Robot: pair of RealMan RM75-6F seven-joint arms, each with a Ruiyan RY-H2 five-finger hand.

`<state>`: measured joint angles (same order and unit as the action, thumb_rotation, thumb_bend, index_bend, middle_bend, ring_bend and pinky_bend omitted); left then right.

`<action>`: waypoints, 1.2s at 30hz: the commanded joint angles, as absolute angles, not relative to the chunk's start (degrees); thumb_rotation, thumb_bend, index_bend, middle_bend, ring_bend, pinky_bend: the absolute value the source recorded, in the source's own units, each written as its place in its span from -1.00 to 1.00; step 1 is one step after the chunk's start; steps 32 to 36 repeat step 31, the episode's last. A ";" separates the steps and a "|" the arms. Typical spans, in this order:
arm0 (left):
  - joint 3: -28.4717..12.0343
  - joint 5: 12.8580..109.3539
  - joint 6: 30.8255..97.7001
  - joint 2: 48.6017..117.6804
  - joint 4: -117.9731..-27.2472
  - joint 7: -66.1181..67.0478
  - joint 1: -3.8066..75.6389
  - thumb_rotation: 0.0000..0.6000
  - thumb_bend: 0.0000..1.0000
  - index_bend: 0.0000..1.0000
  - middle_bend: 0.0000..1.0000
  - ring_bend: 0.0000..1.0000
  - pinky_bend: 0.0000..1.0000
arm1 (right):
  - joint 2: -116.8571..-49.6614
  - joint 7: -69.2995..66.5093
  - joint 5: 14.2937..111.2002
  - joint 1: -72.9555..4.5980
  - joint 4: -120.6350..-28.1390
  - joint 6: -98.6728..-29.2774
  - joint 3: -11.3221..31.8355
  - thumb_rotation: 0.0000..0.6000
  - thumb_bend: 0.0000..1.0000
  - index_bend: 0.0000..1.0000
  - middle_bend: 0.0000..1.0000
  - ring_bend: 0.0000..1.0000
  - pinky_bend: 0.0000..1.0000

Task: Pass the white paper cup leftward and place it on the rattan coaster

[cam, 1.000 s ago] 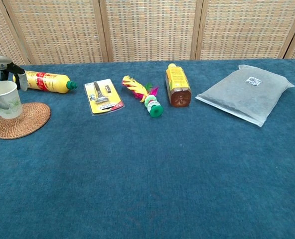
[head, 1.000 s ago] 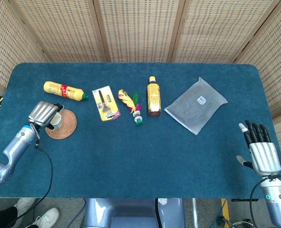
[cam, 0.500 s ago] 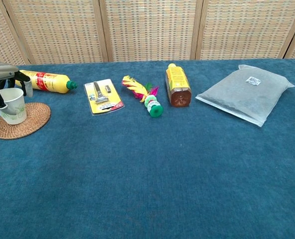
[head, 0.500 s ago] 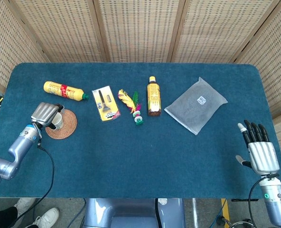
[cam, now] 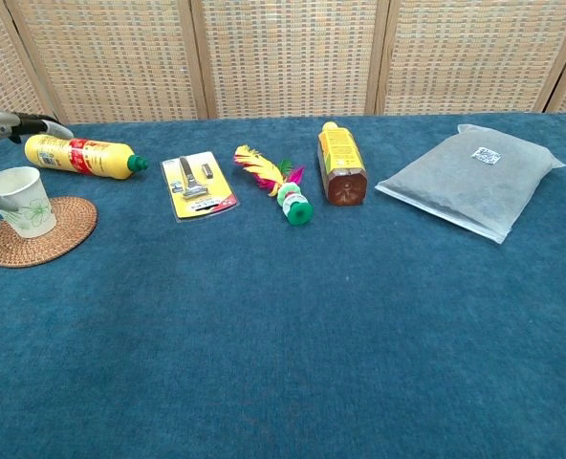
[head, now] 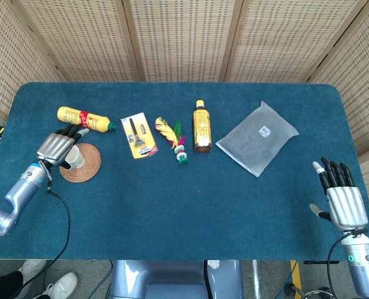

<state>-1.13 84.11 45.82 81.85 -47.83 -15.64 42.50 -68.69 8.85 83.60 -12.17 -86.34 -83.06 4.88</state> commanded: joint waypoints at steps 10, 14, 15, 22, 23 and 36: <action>-2.46 82.10 63.11 63.63 -70.69 -21.56 30.84 1.00 -1.00 -1.00 -1.00 -1.00 -1.00 | -68.03 10.37 84.75 -11.32 -88.61 -84.25 4.92 1.00 -1.00 -0.91 -1.00 -1.00 -1.00; -2.28 79.81 69.41 61.07 -77.54 -18.40 25.19 1.00 -1.00 -1.00 -1.00 -1.00 -1.00 | -67.82 10.74 85.53 -11.10 -89.34 -84.60 4.77 1.00 -1.00 -0.91 -1.00 -1.00 -1.00; -2.43 78.56 71.31 61.20 -78.96 -17.03 23.54 1.00 -1.00 -1.00 -1.00 -1.00 -1.00 | -67.80 10.88 85.68 -11.06 -89.47 -84.66 4.74 1.00 -1.00 -0.91 -1.00 -1.00 -1.00; -2.87 73.68 80.89 62.87 -87.38 -6.81 16.10 1.00 -1.00 -1.00 -1.00 -1.00 -1.00 | -68.11 13.34 85.62 -10.88 -89.39 -84.76 4.89 1.00 -1.00 -0.91 -1.00 -1.00 -1.00; -2.82 73.55 81.78 63.02 -88.03 -6.04 15.46 1.00 -1.00 -1.00 -1.00 -1.00 -1.00 | -68.15 13.46 85.58 -10.89 -89.42 -84.69 4.90 1.00 -1.00 -0.91 -1.00 -1.00 -1.00; -1.55 72.74 83.25 62.02 -93.70 -1.03 11.67 1.00 -1.00 -1.00 -1.00 -1.00 -1.00 | -68.24 14.74 85.59 -10.65 -89.79 -84.73 5.04 1.00 -1.00 -0.91 -1.00 -1.00 -1.00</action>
